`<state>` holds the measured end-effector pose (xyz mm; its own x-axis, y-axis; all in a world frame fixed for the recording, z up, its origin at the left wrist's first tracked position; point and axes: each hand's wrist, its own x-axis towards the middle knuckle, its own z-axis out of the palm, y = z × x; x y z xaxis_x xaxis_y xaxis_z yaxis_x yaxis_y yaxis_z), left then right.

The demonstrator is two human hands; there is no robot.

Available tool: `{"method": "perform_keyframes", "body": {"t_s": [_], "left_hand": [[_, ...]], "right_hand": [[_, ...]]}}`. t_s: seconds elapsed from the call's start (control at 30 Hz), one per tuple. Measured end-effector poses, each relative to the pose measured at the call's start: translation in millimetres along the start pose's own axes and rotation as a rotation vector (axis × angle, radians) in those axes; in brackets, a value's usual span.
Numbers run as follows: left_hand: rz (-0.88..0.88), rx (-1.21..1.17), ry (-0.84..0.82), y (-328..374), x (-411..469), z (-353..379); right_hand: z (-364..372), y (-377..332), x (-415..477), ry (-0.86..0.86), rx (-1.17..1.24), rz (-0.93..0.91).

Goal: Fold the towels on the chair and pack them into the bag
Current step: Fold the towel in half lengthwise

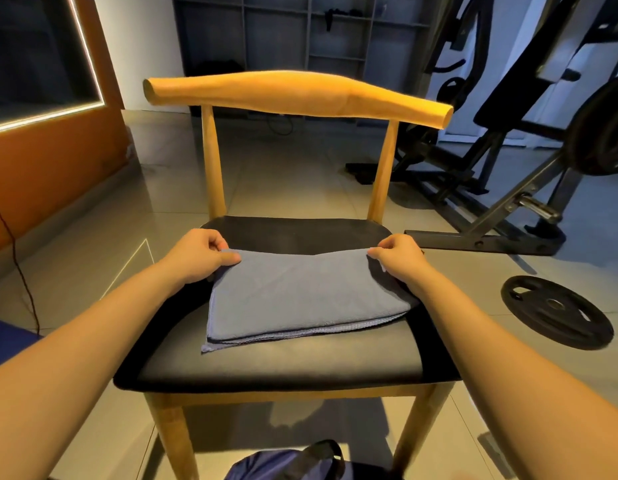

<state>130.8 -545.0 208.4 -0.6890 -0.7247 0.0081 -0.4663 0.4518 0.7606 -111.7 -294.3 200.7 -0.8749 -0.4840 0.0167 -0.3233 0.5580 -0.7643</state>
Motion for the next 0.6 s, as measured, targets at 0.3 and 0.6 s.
{"method": "perform_keyframes", "body": {"t_s": [0.3, 0.6], "left_hand": [[-0.079, 0.008, -0.012, -6, -3, -12], [-0.027, 0.264, 0.078, -15, 5, -6]], "right_hand": [[-9, -10, 13, -0.068, 0.09, 0.143], [-5, -13, 8, -0.097, 0.116, 0.093]]}}
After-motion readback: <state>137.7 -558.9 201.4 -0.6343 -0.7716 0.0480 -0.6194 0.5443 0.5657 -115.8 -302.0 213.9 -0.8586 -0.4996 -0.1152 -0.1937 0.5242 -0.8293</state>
